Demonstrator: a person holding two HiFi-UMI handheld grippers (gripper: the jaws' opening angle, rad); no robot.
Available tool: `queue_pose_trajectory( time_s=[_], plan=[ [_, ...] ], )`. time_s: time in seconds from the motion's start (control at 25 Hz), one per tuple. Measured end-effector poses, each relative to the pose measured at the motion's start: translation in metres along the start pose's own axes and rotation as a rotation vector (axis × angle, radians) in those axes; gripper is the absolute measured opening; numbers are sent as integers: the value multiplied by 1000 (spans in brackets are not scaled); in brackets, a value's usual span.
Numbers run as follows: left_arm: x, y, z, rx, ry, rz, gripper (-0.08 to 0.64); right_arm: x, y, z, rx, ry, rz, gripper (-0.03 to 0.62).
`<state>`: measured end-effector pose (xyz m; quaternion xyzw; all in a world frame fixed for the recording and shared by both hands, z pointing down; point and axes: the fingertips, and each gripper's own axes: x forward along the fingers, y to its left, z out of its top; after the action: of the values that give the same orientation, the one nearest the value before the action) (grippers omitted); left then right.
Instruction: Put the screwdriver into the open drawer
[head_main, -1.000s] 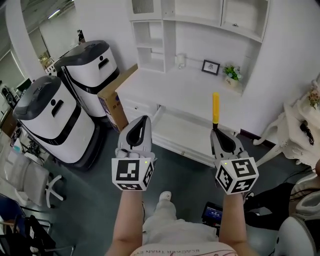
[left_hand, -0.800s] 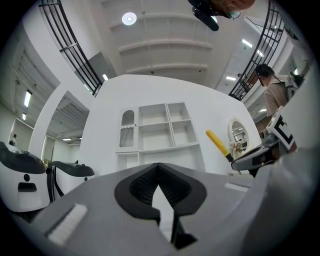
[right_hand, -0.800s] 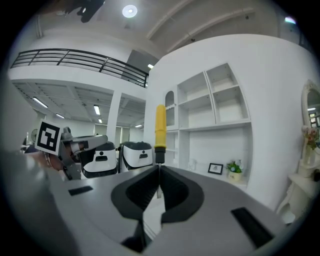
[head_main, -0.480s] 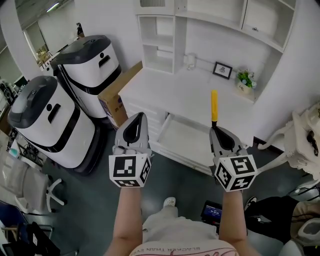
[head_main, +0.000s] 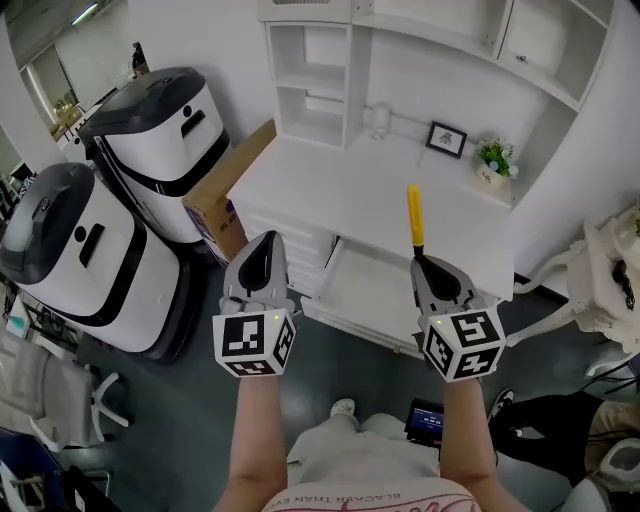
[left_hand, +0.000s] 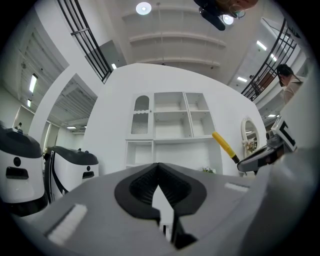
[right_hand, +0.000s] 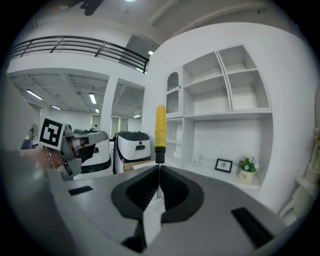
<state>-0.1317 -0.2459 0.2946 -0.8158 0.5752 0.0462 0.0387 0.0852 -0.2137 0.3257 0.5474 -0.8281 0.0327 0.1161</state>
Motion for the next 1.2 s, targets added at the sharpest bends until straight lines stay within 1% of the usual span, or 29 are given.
queue_pose_trajectory(
  time_s=[0.28, 0.68, 0.96, 1.2],
  plan=[
    [16, 9, -23, -17, 41, -1, 8, 21, -5, -20, 28, 52, 0, 17],
    [31, 9, -56, -22, 108, -4, 8, 46, -11, -65, 88, 146, 18, 17],
    [47, 14, -76, -24, 142, -5, 8, 69, -10, -97, 118, 212, 41, 17],
    [68, 13, -101, -27, 177, -35, 8, 95, -5, -128, 128, 285, 80, 17]
  ],
)
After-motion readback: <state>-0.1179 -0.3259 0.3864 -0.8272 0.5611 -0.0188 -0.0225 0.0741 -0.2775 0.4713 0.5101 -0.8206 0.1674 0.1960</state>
